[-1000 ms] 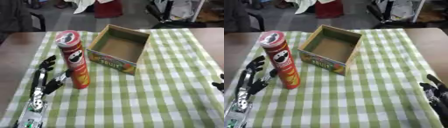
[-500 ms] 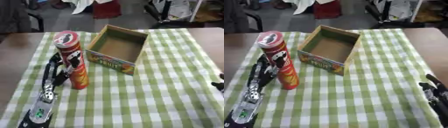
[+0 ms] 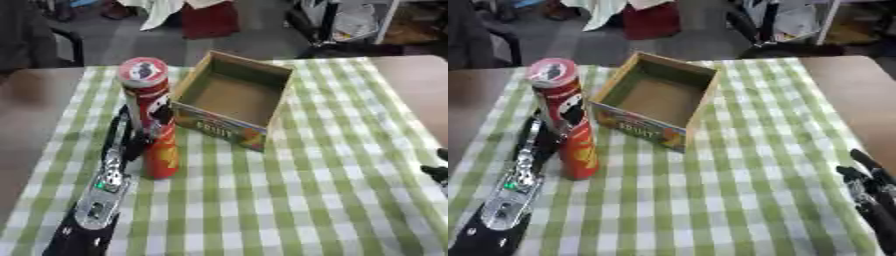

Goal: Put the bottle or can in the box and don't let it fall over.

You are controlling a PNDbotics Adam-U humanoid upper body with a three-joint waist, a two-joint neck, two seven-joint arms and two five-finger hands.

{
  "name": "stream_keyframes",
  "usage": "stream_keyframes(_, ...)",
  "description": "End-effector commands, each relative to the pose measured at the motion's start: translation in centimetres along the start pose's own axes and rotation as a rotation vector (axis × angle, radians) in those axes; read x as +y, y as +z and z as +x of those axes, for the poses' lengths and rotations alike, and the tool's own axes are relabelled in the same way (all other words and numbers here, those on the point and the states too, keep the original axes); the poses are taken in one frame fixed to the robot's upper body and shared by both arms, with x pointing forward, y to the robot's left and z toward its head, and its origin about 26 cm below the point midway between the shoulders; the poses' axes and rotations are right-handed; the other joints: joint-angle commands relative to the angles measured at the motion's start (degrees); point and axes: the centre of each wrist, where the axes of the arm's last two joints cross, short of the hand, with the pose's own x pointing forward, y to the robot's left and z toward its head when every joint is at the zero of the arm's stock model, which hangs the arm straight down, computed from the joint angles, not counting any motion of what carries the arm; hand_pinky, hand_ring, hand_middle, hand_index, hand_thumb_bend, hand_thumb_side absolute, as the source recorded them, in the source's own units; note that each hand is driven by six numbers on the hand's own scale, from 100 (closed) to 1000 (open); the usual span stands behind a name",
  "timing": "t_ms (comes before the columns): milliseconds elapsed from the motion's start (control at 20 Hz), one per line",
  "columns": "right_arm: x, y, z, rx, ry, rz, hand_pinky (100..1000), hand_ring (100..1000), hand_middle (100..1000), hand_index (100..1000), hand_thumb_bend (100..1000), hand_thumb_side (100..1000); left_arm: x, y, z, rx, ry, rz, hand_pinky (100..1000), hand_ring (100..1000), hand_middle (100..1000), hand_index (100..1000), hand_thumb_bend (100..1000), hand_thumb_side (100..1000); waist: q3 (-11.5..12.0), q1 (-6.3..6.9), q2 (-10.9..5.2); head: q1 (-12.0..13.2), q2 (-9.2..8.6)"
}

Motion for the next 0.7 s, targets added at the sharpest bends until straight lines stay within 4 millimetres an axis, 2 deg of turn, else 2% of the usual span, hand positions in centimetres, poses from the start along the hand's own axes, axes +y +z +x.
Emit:
stream_keyframes(50, -0.49, -0.32, 0.54, -0.018, 0.018, 0.004, 980, 855, 1000, 925, 100, 601, 0.22, -0.46, 0.65, -0.037, -0.014, -0.068, 849, 844, 791, 893, 476, 601, -0.1, -0.19, -1.06, -0.1, -0.63)
stream_keyframes(150, -0.48, -0.32, 0.54, -0.018, 0.018, 0.004, 981, 855, 1000, 925, 100, 602, 0.17, -0.35, 0.53, -0.041, -0.007, -0.091, 844, 793, 720, 845, 337, 549, 0.0, -0.22, -1.08, -0.1, -0.65)
stream_keyframes(250, -0.48, -0.32, 0.53, -0.018, 0.018, 0.004, 981, 855, 1000, 925, 100, 602, 0.09, -0.22, 0.37, -0.043, 0.01, -0.097, 840, 756, 662, 804, 268, 523, 0.1, -0.24, -1.1, -0.2, -0.68)
stream_keyframes(300, -0.49, -0.31, 0.52, -0.018, 0.018, 0.004, 981, 855, 1000, 925, 100, 602, 0.06, -0.18, 0.32, -0.046, 0.02, -0.095, 834, 681, 573, 733, 214, 499, 0.1, -0.25, -1.11, -0.2, -0.68)
stream_keyframes(350, -0.5, -0.3, 0.52, -0.017, 0.018, 0.003, 981, 855, 1000, 925, 100, 602, 0.02, -0.14, 0.27, -0.05, 0.033, -0.089, 833, 672, 565, 725, 212, 498, 0.1, -0.27, -1.11, -0.2, -0.67)
stream_keyframes(400, -0.5, -0.3, 0.51, -0.017, 0.018, 0.003, 981, 855, 1000, 925, 100, 603, -0.01, -0.13, 0.26, -0.055, 0.047, -0.079, 831, 609, 505, 666, 203, 490, 0.2, -0.27, -1.12, -0.1, -0.65)
stream_keyframes(450, -0.49, -0.3, 0.5, -0.017, 0.018, 0.004, 981, 855, 1000, 925, 100, 603, -0.03, -0.13, 0.26, -0.062, 0.062, -0.068, 832, 603, 500, 661, 202, 490, 0.2, -0.28, -1.12, -0.1, -0.64)
stream_keyframes(500, -0.49, -0.29, 0.5, -0.017, 0.018, 0.004, 981, 855, 1000, 925, 100, 603, -0.01, -0.16, 0.3, -0.069, 0.075, -0.058, 835, 557, 459, 615, 200, 491, 0.2, -0.28, -1.13, -0.1, -0.62)
stream_keyframes(700, -0.49, -0.28, 0.48, -0.016, 0.018, 0.004, 981, 855, 1000, 925, 100, 603, 0.45, -0.46, 0.63, -0.091, 0.089, -0.019, 864, 520, 432, 581, 221, 492, 0.2, -0.27, -1.17, -0.1, -0.55)
